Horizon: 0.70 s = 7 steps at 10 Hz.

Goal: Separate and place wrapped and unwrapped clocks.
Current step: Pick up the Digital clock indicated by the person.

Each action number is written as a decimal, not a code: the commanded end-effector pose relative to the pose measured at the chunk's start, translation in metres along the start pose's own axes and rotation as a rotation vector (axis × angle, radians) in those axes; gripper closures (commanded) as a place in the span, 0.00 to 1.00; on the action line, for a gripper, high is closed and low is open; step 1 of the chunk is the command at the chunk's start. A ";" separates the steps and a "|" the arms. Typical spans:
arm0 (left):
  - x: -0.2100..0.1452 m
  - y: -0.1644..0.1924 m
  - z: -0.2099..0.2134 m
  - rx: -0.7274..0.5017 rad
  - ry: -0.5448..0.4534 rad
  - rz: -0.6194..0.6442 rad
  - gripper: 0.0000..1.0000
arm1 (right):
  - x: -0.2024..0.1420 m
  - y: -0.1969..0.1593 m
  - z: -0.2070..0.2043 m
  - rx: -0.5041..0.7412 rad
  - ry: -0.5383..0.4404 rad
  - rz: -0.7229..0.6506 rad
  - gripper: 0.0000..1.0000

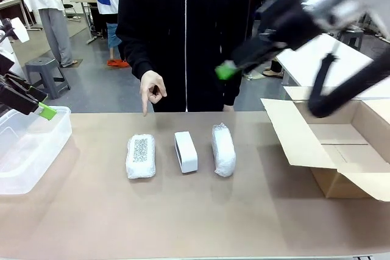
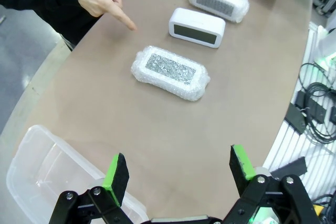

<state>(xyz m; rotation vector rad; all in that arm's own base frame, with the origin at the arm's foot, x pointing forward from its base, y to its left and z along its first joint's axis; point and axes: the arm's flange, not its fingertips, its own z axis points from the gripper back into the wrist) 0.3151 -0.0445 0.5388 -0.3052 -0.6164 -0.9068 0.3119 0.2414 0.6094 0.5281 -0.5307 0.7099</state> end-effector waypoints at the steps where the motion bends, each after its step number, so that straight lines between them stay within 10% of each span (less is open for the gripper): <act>1: -0.001 0.002 0.000 -0.009 -0.012 -0.005 0.00 | 0.056 0.026 -0.055 -0.075 0.127 -0.198 0.00; 7: -0.001 0.002 0.000 -0.009 -0.012 -0.005 0.00 | 0.069 0.039 -0.263 -0.173 0.355 -0.408 0.00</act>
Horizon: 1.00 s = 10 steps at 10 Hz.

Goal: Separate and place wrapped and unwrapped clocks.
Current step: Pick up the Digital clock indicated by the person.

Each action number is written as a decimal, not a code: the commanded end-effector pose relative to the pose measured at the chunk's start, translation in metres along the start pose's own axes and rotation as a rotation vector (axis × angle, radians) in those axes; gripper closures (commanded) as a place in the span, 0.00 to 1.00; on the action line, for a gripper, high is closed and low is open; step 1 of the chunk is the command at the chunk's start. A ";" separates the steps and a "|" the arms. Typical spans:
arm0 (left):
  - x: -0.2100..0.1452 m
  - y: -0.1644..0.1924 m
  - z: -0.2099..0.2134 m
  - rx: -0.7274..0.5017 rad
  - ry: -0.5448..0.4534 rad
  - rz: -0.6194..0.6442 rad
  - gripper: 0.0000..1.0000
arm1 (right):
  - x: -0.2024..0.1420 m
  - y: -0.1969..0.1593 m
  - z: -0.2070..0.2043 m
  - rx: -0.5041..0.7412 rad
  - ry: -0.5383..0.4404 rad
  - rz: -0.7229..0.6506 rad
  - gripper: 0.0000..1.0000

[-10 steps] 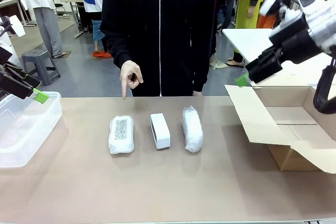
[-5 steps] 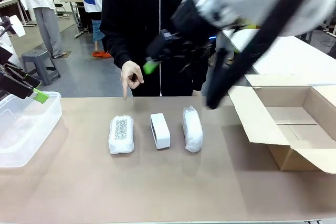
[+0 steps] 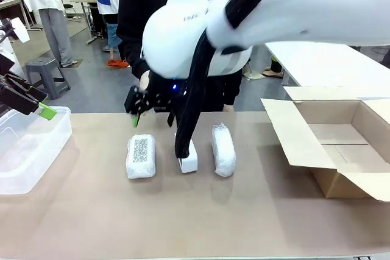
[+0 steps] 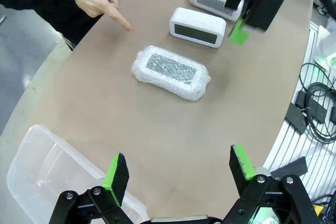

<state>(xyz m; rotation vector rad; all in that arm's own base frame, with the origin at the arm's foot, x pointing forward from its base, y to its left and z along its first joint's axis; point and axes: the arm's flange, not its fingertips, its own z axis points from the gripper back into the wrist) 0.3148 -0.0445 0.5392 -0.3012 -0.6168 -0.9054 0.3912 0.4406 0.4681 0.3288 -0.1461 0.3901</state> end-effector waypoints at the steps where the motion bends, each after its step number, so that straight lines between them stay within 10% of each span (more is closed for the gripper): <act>1: -0.001 0.002 0.000 -0.013 -0.013 -0.005 0.00 | 0.010 0.012 -0.021 -0.013 0.027 -0.008 0.00; 10: -0.001 0.002 0.000 -0.013 -0.013 -0.005 0.00 | 0.032 0.033 -0.069 -0.130 0.033 -0.090 0.00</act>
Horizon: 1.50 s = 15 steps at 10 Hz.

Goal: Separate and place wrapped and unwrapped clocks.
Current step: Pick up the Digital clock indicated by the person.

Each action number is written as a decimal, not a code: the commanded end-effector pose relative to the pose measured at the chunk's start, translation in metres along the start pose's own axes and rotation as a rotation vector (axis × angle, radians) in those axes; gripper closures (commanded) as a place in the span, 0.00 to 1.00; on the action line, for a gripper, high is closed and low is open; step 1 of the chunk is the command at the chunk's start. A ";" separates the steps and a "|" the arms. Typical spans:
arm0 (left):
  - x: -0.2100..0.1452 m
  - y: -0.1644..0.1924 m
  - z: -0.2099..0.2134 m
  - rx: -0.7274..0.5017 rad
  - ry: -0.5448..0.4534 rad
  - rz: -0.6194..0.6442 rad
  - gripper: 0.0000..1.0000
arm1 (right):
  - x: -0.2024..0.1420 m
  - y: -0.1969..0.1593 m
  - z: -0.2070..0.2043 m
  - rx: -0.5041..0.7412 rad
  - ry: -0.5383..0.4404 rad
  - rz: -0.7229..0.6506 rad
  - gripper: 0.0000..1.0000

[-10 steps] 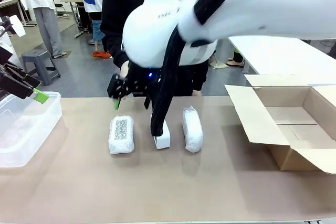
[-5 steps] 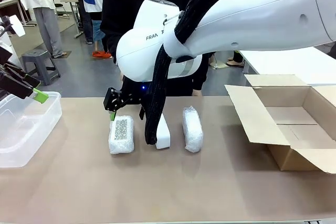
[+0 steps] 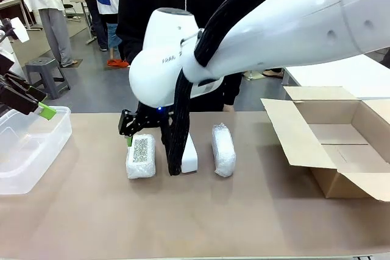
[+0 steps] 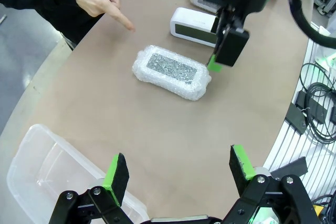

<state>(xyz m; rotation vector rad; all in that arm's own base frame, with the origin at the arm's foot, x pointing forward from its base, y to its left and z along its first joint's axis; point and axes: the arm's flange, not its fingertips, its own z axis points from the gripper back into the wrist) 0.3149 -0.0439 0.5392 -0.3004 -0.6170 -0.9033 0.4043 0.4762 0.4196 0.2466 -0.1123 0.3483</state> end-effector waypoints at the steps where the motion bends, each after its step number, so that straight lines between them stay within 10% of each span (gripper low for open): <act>1: -0.001 0.001 0.000 -0.014 -0.013 -0.007 0.00 | 0.020 0.032 -0.018 -0.052 -0.034 -0.060 0.00; 6: -0.001 0.001 0.000 -0.014 -0.013 -0.007 0.00 | 0.038 0.046 -0.045 -0.257 -0.011 -0.172 0.00; 15: -0.001 0.001 0.000 -0.014 -0.013 -0.007 0.00 | 0.049 0.035 -0.080 -0.262 -0.026 -0.171 0.00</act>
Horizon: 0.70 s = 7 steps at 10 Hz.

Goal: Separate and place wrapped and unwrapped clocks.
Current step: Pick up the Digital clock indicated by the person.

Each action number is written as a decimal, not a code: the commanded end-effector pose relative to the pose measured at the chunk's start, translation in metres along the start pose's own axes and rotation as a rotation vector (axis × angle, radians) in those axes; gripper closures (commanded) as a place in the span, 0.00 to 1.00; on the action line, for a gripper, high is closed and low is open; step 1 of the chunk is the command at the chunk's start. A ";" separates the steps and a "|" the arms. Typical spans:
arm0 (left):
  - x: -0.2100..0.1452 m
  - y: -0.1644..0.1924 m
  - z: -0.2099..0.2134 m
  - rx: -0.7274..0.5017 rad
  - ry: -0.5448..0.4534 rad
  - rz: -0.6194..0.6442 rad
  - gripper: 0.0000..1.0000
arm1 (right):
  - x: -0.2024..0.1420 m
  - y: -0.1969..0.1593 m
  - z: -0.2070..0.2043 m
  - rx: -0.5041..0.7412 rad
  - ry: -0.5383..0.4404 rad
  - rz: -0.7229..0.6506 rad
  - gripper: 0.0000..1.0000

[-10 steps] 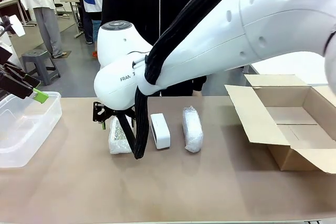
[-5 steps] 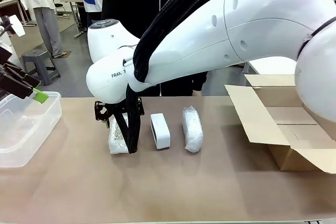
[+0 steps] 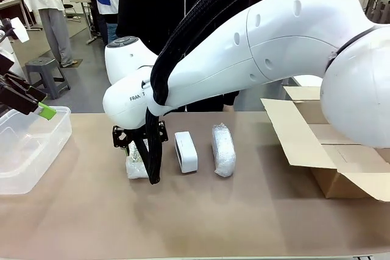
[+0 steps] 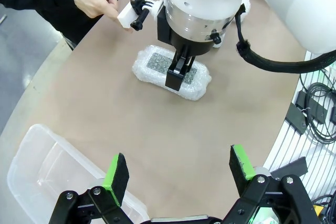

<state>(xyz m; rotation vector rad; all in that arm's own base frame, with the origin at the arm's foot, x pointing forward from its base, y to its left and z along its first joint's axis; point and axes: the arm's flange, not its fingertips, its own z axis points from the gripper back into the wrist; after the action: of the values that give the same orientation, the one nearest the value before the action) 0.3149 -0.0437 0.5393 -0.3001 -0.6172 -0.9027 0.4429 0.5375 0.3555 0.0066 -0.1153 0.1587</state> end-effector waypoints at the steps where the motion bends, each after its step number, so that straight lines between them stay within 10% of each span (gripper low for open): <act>1: -0.001 0.001 0.000 -0.014 -0.013 -0.007 0.00 | 0.001 0.008 0.002 -0.012 -0.045 -0.006 0.00; 7: -0.001 0.001 0.000 -0.014 -0.013 -0.007 0.00 | 0.010 0.012 -0.010 0.029 -0.040 -0.025 0.00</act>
<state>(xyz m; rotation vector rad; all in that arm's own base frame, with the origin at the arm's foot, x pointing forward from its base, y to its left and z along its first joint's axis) 0.3149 -0.0437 0.5393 -0.3002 -0.6172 -0.9026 0.4473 0.5465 0.3516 0.0292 -0.1315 0.1601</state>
